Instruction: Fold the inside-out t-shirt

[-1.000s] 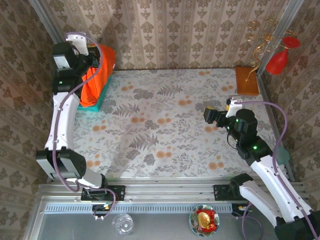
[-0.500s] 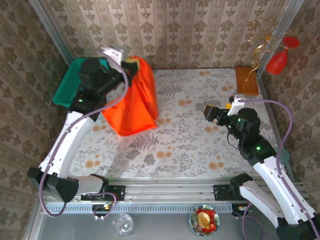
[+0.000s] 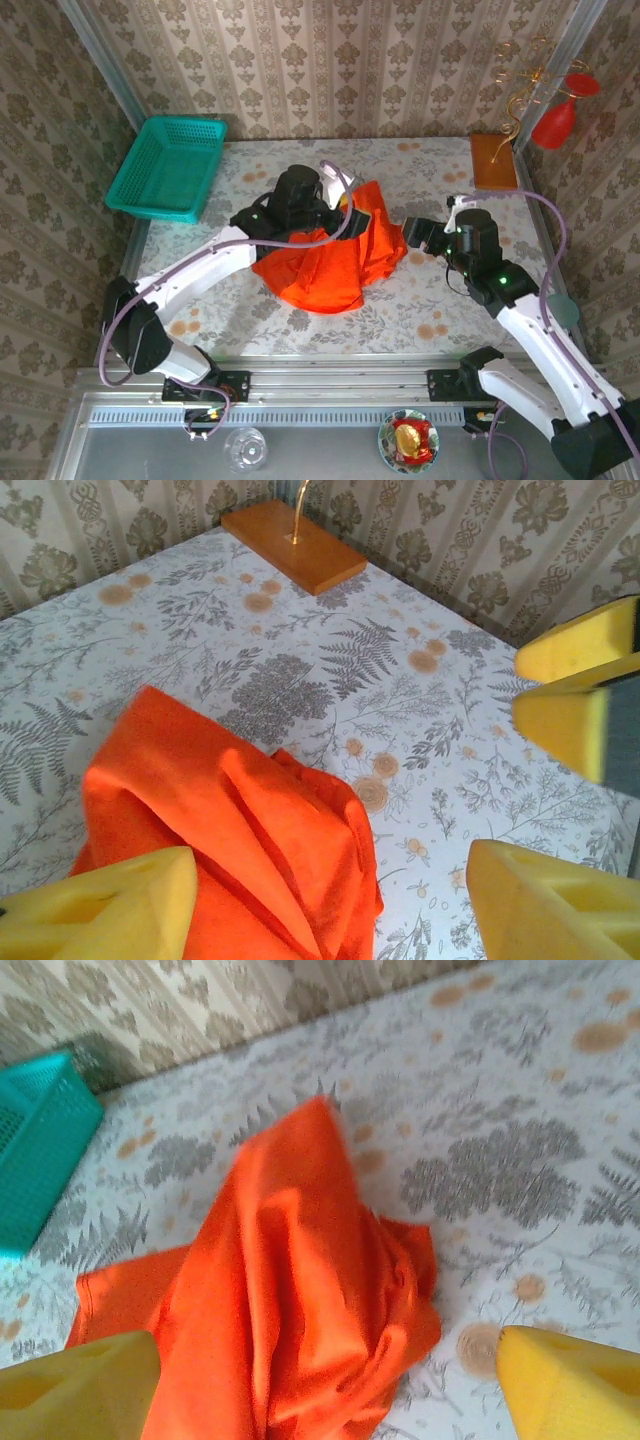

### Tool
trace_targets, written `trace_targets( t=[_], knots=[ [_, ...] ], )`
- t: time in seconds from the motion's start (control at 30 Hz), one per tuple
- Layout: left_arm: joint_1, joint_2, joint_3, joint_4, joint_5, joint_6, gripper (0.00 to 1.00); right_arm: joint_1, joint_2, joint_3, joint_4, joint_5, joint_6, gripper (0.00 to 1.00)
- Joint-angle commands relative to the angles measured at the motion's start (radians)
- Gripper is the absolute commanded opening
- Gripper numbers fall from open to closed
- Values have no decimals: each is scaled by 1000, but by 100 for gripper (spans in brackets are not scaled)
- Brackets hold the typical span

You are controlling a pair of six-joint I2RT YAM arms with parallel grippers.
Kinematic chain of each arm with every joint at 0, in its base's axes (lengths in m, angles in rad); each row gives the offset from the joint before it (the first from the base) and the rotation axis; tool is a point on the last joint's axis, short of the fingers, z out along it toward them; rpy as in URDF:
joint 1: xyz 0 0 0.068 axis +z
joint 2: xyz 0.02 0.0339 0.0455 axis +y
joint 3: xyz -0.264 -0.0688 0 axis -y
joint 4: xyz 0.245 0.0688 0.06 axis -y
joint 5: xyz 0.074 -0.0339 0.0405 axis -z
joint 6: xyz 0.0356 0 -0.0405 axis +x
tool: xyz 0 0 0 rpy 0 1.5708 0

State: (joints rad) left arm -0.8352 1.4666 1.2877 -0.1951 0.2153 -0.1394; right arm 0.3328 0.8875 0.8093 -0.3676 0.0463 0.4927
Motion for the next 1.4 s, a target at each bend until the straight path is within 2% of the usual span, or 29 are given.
trace_targets(
  t=[0.0,0.17,0.4,0.6,0.77,0.97,1.13,1.23,1.37],
  knots=[
    [23,-89,-59,-57,-122,-47,73,24,73,66,-53,-102,28,86],
    [54,-217,-219,-122,-193,-127,73,70,211,138,-69,-130,-22,84],
    [110,-439,-502,-207,-246,-360,67,80,454,276,-79,-120,-95,82],
    [99,-607,-715,-235,-212,-576,65,80,743,500,-164,-82,-213,78],
    [76,-670,-869,-167,-133,-704,65,78,956,692,-245,-48,-301,77],
    [53,-676,-985,9,-93,-807,68,78,1168,891,-349,-37,-348,75],
    [52,-638,-1071,205,-72,-898,68,79,1206,908,-361,-40,-337,61],
    [52,-606,-1076,246,-70,-904,67,78,1179,874,-346,-54,-333,53],
    [63,-546,-1074,314,-69,-900,64,79,1132,834,-338,-53,-320,36]
  ],
)
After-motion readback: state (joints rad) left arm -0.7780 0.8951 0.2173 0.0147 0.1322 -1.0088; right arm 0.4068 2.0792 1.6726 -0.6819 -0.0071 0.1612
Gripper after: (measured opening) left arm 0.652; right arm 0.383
